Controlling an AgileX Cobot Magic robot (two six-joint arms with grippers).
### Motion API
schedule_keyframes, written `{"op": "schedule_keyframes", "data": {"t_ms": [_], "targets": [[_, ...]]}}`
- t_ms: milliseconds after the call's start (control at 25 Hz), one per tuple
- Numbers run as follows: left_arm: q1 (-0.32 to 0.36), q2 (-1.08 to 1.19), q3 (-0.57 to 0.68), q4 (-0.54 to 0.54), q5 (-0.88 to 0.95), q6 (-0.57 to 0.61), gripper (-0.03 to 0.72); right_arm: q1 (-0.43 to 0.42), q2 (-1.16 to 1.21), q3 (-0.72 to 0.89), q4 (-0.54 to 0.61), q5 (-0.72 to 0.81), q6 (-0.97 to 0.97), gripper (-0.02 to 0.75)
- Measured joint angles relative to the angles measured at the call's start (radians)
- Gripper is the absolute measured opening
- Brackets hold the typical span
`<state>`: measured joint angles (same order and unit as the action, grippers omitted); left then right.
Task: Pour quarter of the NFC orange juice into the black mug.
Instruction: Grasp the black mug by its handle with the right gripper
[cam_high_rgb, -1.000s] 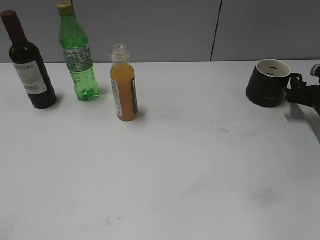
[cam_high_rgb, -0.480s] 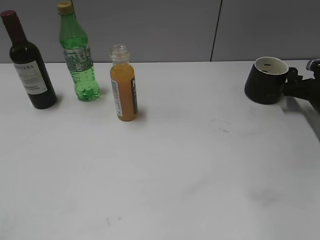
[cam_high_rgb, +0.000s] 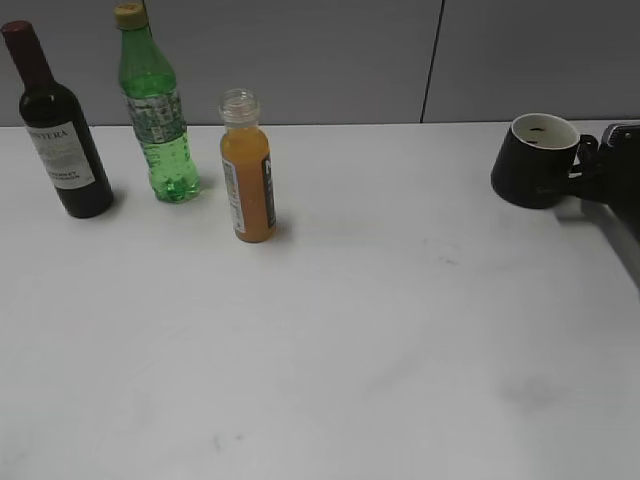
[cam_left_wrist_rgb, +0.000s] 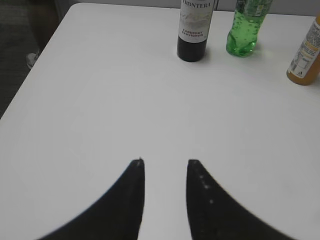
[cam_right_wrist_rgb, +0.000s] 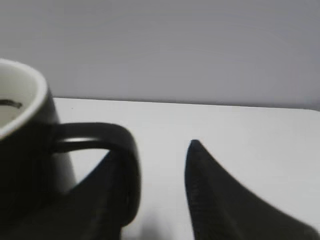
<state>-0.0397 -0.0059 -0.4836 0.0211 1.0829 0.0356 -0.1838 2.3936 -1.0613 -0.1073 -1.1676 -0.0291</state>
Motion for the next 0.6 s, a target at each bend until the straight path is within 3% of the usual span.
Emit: {"op": "schedule_keyframes", "data": {"t_ms": [120,600], "targets": [[0.000,0.000,0.000,0.000,0.000,0.000,0.231,0.000,0.001,-0.003,-0.023,0.000,0.002,0.049],[0.000,0.000,0.000,0.000,0.000,0.000,0.231,0.000,0.000,0.032,-0.070,-0.042,0.050,0.037]]}}
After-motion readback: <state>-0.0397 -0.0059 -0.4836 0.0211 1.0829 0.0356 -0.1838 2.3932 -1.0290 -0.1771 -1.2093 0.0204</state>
